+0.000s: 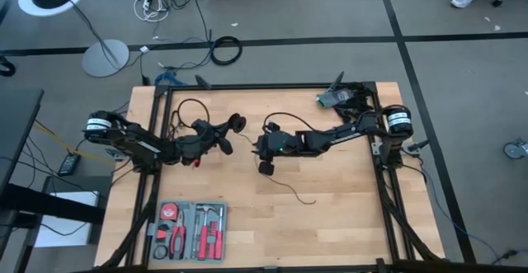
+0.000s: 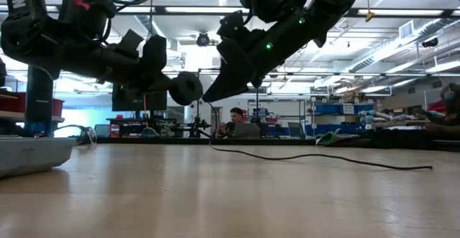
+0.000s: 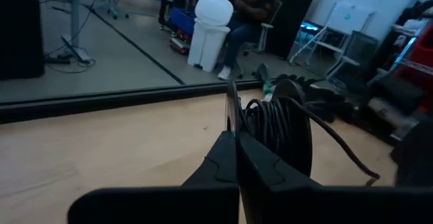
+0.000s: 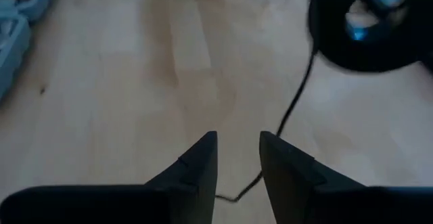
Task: Coil cords
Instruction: Coil the black wire on the spool
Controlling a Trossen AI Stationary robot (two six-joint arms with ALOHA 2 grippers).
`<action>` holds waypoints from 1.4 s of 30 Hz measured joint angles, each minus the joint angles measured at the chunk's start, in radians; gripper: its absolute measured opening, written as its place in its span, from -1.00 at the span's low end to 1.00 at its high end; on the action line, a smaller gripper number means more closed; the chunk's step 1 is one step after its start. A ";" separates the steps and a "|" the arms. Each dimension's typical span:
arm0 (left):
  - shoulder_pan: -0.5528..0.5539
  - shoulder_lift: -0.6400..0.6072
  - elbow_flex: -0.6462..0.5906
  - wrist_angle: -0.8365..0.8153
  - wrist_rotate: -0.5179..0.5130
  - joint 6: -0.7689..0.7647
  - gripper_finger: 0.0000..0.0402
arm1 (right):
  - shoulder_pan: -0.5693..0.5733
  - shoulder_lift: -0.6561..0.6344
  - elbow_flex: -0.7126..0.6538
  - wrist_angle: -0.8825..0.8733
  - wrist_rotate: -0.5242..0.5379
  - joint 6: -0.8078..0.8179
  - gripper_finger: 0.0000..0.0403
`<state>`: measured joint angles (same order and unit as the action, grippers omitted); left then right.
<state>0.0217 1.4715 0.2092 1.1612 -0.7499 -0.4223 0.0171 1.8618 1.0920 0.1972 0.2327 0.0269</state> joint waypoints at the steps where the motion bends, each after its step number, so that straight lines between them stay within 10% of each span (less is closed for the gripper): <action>1: 0.000 0.000 0.000 0.005 0.004 0.000 -1.00 | -0.003 0.001 0.000 -0.007 -0.005 0.006 -0.46; 17: -0.003 0.000 0.000 -0.006 0.018 0.015 -1.00 | -0.002 0.030 -0.001 0.052 0.016 -0.030 -0.50; 24: -0.003 0.000 0.000 -0.006 0.020 0.019 -1.00 | 0.021 0.025 0.000 0.061 0.201 -0.037 -0.50; 42: -0.003 0.000 0.000 0.066 0.071 0.026 -1.00 | 0.000 0.025 0.000 -0.013 0.172 0.043 -0.53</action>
<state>0.0185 1.4719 0.2092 1.2269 -0.6788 -0.3965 0.0170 1.8872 1.0916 0.1844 0.4049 0.0700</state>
